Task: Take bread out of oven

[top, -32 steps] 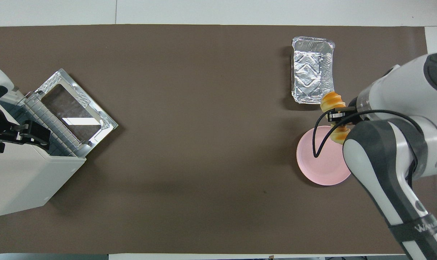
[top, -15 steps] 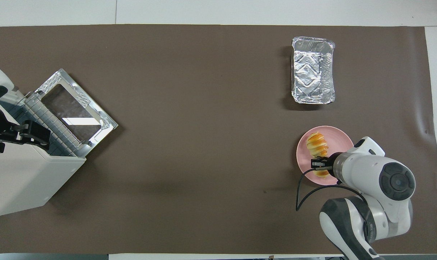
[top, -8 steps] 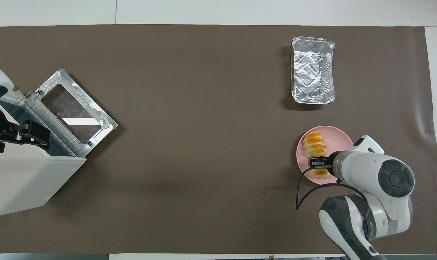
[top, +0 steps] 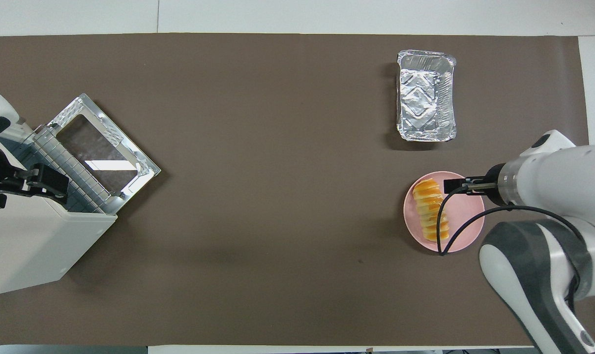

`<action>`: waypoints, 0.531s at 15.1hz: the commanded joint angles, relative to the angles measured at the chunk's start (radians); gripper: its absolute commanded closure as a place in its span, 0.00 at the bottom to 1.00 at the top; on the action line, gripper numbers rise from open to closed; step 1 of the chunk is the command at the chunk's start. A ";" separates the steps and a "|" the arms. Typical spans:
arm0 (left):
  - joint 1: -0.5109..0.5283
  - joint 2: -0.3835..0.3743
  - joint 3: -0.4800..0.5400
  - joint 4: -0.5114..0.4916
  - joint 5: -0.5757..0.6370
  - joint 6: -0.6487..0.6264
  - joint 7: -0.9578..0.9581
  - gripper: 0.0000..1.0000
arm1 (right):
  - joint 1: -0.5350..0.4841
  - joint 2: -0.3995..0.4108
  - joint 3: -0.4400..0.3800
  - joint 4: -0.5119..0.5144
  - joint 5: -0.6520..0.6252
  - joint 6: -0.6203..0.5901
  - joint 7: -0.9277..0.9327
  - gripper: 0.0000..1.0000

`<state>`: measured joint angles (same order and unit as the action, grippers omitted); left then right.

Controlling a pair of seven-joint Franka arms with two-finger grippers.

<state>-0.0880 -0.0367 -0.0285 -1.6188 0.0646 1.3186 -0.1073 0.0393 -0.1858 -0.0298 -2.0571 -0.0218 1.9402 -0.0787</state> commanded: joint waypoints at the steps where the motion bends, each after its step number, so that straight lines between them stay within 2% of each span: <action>1: 0.008 -0.026 -0.002 -0.027 -0.014 0.008 0.001 0.00 | -0.033 0.035 0.008 0.161 0.008 -0.153 -0.061 0.00; 5: 0.008 -0.026 -0.002 -0.027 -0.014 0.008 0.001 0.00 | -0.077 0.081 0.007 0.305 0.008 -0.340 -0.190 0.00; 8: 0.008 -0.026 -0.002 -0.027 -0.014 0.008 0.001 0.00 | -0.090 0.114 0.007 0.373 0.005 -0.395 -0.205 0.00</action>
<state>-0.0880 -0.0367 -0.0285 -1.6188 0.0646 1.3187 -0.1073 -0.0302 -0.1263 -0.0327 -1.7622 -0.0219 1.5926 -0.2544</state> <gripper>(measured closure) 0.000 0.000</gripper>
